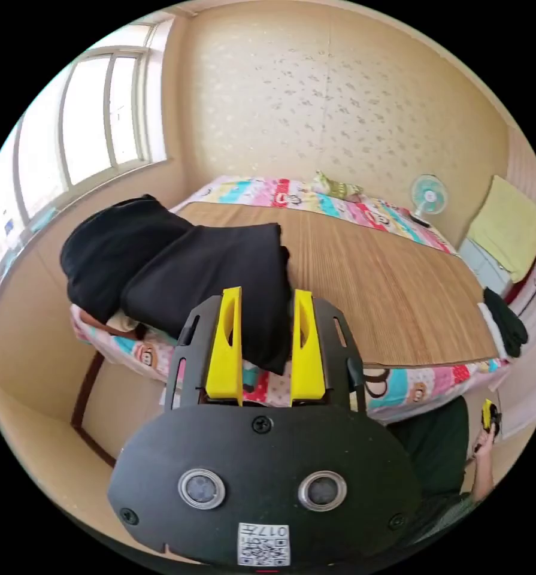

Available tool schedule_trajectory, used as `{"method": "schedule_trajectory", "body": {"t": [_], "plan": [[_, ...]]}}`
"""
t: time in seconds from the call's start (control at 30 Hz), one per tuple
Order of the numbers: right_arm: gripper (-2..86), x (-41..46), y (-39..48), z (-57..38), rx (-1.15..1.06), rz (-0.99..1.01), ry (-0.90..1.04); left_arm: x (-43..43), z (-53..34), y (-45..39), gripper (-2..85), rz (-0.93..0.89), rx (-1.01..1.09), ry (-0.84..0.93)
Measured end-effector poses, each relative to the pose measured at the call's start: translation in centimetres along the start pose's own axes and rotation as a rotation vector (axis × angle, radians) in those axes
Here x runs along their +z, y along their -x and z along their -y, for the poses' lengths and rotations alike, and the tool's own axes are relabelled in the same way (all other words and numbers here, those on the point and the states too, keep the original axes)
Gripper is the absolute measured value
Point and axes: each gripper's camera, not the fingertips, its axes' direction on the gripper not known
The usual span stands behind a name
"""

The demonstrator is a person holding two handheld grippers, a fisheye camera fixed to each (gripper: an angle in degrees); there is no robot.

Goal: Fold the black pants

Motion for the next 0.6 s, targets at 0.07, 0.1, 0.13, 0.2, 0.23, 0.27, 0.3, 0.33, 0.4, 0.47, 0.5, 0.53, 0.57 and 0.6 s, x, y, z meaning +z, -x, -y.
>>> {"method": "schedule_trajectory", "body": {"t": [0.07, 0.1, 0.13, 0.2, 0.23, 0.27, 0.3, 0.33, 0.4, 0.47, 0.5, 0.53, 0.57, 0.6], "plan": [[0.3, 1.3, 0.3, 0.1, -0.021, 0.001, 0.028, 3.7, -0.6, 1.8, 13.3, 0.034, -0.078, 0.097], [0.3, 1.9, 0.5, 0.1, -0.033, 0.011, 0.038, 4.6, -0.9, 2.2, 12.8, 0.009, -0.101, 0.118], [0.3, 2.5, 0.8, 0.2, -0.039, 0.028, 0.041, 5.4, -1.5, 2.7, 11.7, -0.033, -0.145, 0.119], [0.3, 3.2, 1.3, 0.1, -0.05, 0.056, 0.045, 4.8, -2.4, 3.3, 6.4, -0.068, -0.232, 0.057], [0.3, 3.5, 1.7, -0.1, -0.061, 0.067, 0.05, 4.5, -2.8, 4.2, 3.1, -0.152, -0.29, 0.027], [0.3, 3.7, 1.9, -0.2, -0.065, 0.068, 0.054, 4.9, -3.0, 5.6, 1.0, -0.276, -0.381, 0.023], [0.2, 4.1, 2.4, -0.4, -0.072, 0.064, 0.062, 5.3, -3.0, 6.3, 0.6, -0.344, -0.417, 0.028], [0.2, 4.4, 2.8, -0.7, -0.081, 0.064, 0.07, 6.0, -2.8, 7.2, -0.1, -0.47, -0.448, 0.037], [0.2, 4.8, 3.3, -1.0, -0.092, 0.072, 0.079, 6.2, -1.8, 6.9, -0.6, -0.601, -0.415, 0.044], [0.2, 5.2, 3.7, -1.2, -0.1, 0.088, 0.077, 5.1, 0.0, 2.8, -0.9, -0.606, -0.227, 0.064], [0.2, 5.5, 4.0, -1.4, -0.104, 0.105, 0.069, 4.9, 0.4, 1.4, -0.9, -0.598, -0.18, 0.075], [0.2, 5.9, 4.3, -1.5, -0.115, 0.13, 0.066, 4.8, 0.7, -1.3, -0.9, -0.619, -0.104, 0.092], [0.2, 6.2, 4.5, -1.5, -0.122, 0.141, 0.068, 5.1, 0.7, -4.0, -0.9, -0.687, -0.044, 0.104], [0.2, 6.9, 4.9, -1.5, -0.133, 0.149, 0.079, 5.3, 0.5, -5.4, -0.9, -0.733, -0.014, 0.114]]}}
